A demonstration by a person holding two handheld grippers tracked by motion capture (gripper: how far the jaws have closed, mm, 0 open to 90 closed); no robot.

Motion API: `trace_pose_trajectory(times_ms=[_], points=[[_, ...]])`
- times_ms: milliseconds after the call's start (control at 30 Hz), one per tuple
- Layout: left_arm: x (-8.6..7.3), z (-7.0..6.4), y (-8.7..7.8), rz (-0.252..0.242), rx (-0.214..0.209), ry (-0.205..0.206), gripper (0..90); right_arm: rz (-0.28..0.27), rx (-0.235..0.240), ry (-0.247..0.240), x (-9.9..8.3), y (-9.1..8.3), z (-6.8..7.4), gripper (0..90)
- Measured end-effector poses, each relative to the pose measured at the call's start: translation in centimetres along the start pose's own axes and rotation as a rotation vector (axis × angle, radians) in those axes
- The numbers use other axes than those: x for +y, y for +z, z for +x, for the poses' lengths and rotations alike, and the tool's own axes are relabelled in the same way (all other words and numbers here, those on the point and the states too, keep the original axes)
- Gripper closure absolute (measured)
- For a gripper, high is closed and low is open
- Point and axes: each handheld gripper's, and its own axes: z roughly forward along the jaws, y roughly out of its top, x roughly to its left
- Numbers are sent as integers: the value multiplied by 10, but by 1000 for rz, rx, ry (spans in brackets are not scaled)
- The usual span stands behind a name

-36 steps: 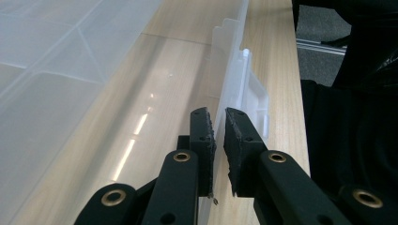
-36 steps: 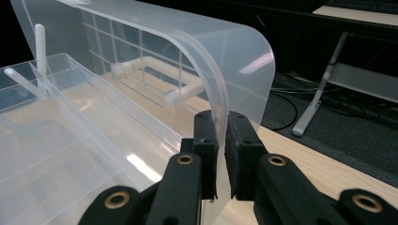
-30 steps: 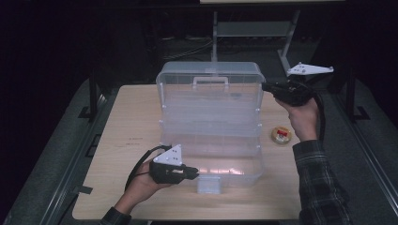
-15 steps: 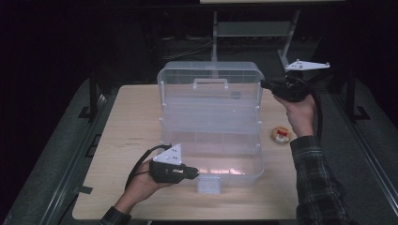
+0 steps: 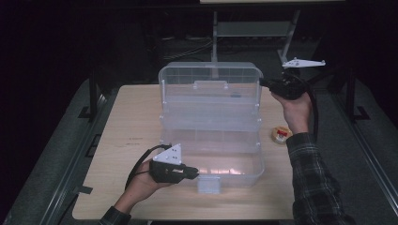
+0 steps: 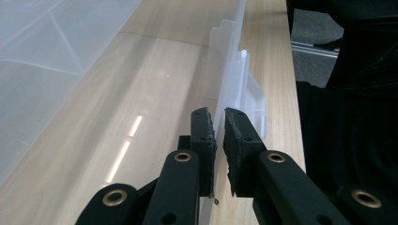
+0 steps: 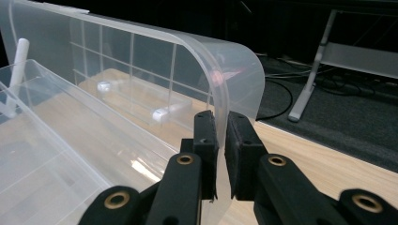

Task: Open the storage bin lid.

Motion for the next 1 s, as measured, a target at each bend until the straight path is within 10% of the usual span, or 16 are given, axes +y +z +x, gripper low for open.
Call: trace_pose_trajectory(times_ms=[1000], points=[[-1,1,0,-9,-9,-3,825,34,-64,74,1,32,-10,838]])
